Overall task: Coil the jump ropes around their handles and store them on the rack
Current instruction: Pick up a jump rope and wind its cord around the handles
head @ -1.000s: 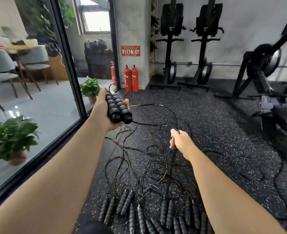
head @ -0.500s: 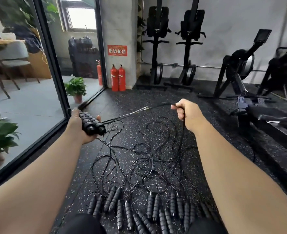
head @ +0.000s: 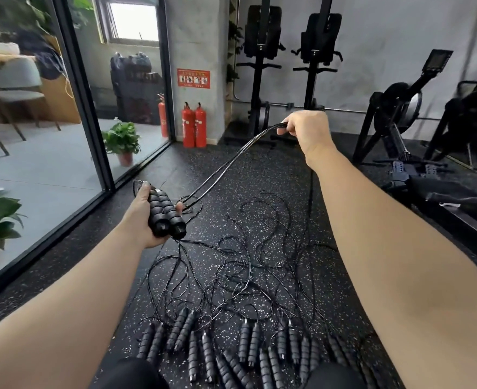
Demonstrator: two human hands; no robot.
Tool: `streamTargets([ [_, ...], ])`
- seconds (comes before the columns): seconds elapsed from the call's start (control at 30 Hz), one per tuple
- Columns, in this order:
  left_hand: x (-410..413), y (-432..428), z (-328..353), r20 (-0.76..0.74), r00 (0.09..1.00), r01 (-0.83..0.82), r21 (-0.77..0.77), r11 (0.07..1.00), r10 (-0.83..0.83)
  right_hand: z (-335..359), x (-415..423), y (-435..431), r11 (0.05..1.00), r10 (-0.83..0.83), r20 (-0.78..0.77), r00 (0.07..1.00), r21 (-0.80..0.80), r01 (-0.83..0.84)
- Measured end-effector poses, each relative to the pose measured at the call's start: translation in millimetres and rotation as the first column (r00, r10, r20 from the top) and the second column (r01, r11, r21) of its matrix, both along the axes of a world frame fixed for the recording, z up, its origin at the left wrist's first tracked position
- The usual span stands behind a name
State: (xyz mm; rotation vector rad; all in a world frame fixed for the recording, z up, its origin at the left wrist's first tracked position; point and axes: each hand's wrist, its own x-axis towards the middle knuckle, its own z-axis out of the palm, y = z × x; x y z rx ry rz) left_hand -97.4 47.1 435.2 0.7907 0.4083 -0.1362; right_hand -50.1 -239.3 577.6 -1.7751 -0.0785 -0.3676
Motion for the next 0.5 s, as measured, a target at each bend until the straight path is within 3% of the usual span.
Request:
streamTargets([
  [0.17, 5, 6, -16, -0.111, 0.986, 0.147, 0.217, 0.965, -0.125, -19, 8, -17, 0.996, -0.086, -0.065, 0.994, -0.002, 0.086],
  [0.37, 22, 9, -27, -0.252, 0.937, 0.338, 0.471, 0.814, -0.243, -42, 35, -34, 0.994, -0.101, -0.002, 0.995, 0.034, 0.101],
  [0.43, 27, 5, -26, -0.243, 0.932, 0.357, 0.486, 0.798, -0.269, -46, 48, -39, 0.992, -0.123, -0.003, 0.992, -0.010, 0.123],
  [0.5, 29, -2, -21, -0.227, 0.921, 0.388, 0.497, 0.776, -0.315, -56, 61, -46, 0.978, -0.146, -0.033, 0.989, -0.153, 0.140],
])
